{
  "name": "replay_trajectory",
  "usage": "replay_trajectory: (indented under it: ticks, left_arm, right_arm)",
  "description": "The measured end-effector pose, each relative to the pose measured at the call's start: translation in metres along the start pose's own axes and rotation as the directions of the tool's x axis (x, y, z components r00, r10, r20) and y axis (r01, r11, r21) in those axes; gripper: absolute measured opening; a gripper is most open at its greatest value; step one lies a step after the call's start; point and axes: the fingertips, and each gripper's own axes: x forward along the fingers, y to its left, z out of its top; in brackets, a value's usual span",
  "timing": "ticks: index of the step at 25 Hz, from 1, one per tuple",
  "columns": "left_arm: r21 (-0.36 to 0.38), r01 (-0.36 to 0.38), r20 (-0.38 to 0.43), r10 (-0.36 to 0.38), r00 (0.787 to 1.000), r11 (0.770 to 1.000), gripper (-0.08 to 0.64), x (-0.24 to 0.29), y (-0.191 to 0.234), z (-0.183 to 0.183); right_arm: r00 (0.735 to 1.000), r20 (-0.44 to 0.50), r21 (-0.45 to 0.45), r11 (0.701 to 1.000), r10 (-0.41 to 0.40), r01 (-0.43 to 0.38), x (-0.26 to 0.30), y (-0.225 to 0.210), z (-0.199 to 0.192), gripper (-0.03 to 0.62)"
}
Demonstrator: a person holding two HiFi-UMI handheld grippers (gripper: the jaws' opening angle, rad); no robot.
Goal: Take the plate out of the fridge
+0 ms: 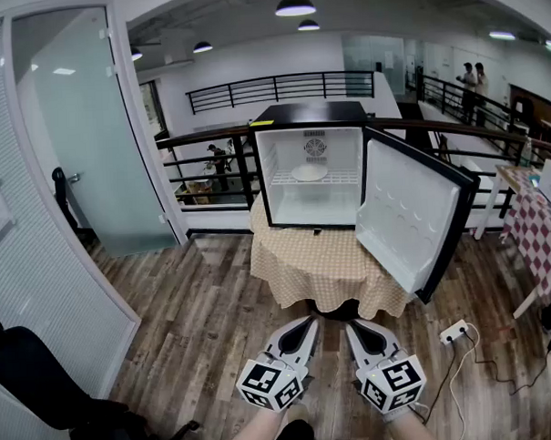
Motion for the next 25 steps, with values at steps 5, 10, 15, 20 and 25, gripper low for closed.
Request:
replay_trajectory:
  ticks: [5, 10, 15, 20, 25]
  left_arm:
    - [0.006, -0.028, -0.003, 0.028, 1.0, 1.0, 0.012, 0.01, 0.012, 0.002]
    - [-0.009, -0.035, -0.005, 0.035, 0.999, 0.999, 0.012, 0.02, 0.027, -0.001]
    - [-0.024, -0.052, -0.013, 0.052, 0.999, 0.998, 0.012, 0.028, 0.049, -0.008]
    - [-0.038, -0.064, -0.018, 0.063, 0.998, 0.997, 0.012, 0.043, 0.082, -0.012]
    - [-0.052, -0.061, -0.029, 0.06, 0.998, 0.997, 0.012, 0.062, 0.113, -0.017]
  right_arm:
    - [1.0, -0.005, -0.008, 1.0, 0.005, -0.005, 0.015, -0.006, 0.004, 0.035]
    - [1.0, -0.015, -0.002, 1.0, 0.009, -0.009, 0.034, -0.012, -0.002, 0.035]
    - [1.0, -0.028, 0.004, 1.0, 0.01, -0.01, 0.056, -0.018, -0.009, 0.035]
    - [1.0, -0.023, 0.016, 1.0, 0.013, -0.013, 0.09, -0.027, -0.012, 0.035]
    - [0.999, -0.029, 0.023, 1.0, 0.017, -0.016, 0.126, -0.037, -0.015, 0.035]
